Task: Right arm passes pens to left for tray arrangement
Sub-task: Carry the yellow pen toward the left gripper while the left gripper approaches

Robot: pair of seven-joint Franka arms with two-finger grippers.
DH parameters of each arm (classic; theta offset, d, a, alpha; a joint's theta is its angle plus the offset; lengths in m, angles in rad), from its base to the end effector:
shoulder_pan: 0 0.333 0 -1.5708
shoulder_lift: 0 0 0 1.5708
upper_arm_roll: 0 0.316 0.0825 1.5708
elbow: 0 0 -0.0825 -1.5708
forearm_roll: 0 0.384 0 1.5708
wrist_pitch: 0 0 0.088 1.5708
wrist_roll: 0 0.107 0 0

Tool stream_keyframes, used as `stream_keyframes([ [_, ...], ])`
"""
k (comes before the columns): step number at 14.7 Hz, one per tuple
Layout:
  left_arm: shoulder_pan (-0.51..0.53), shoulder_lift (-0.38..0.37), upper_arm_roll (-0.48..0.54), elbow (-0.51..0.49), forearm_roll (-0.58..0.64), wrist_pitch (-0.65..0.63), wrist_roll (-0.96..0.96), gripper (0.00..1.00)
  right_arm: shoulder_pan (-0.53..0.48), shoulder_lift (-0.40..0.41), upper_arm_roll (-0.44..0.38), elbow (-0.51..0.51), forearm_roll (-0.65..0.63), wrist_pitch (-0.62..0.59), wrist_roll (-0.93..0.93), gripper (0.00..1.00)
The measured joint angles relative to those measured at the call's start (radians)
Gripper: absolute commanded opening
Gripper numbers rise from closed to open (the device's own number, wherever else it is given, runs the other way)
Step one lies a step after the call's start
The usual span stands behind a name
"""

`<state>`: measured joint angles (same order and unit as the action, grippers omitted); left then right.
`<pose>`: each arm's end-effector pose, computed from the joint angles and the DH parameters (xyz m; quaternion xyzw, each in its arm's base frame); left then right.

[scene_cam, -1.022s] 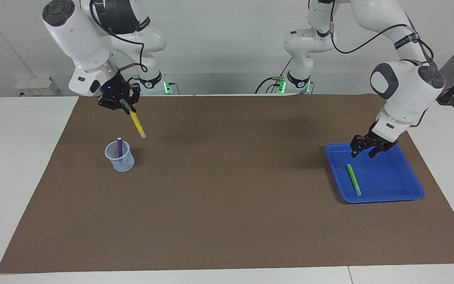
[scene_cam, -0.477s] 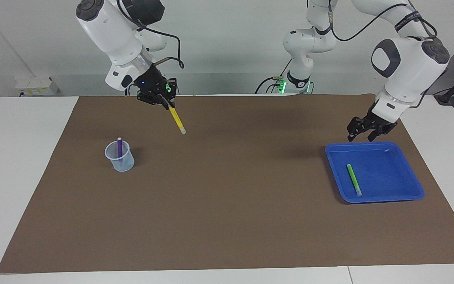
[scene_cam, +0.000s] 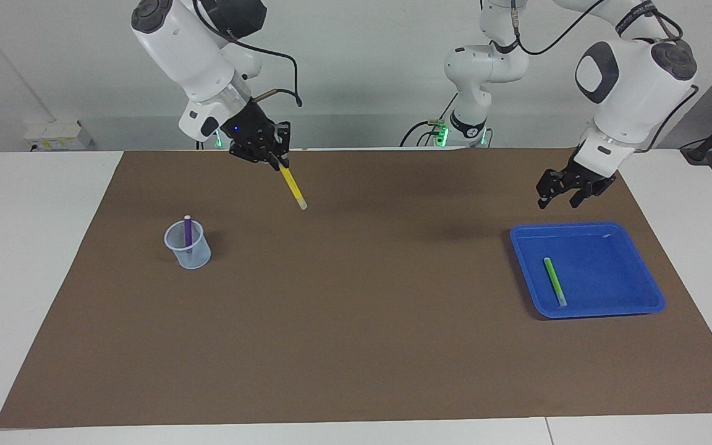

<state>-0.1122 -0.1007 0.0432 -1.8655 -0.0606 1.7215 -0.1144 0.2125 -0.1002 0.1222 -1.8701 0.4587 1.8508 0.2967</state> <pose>0.5248 -0.0410 0.5520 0.9989 0.0277 -0.0245 0.0299 0.4991 0.2131 0.5682 -0.9752 0.0356 0.0293 0.2165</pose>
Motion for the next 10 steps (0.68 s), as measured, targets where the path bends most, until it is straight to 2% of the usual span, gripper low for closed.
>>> stream_keyframes([
  [4,-0.053,-0.01,-0.012,0.0,0.0,-0.04,-0.163,0.79,0.075,0.0,0.001,-0.022,0.039,0.078,0.133,0.0],
  [10,-0.067,-0.012,-0.076,0.0,-0.008,-0.06,-0.466,0.79,0.191,-0.001,0.001,-0.036,0.085,0.193,0.311,0.0],
])
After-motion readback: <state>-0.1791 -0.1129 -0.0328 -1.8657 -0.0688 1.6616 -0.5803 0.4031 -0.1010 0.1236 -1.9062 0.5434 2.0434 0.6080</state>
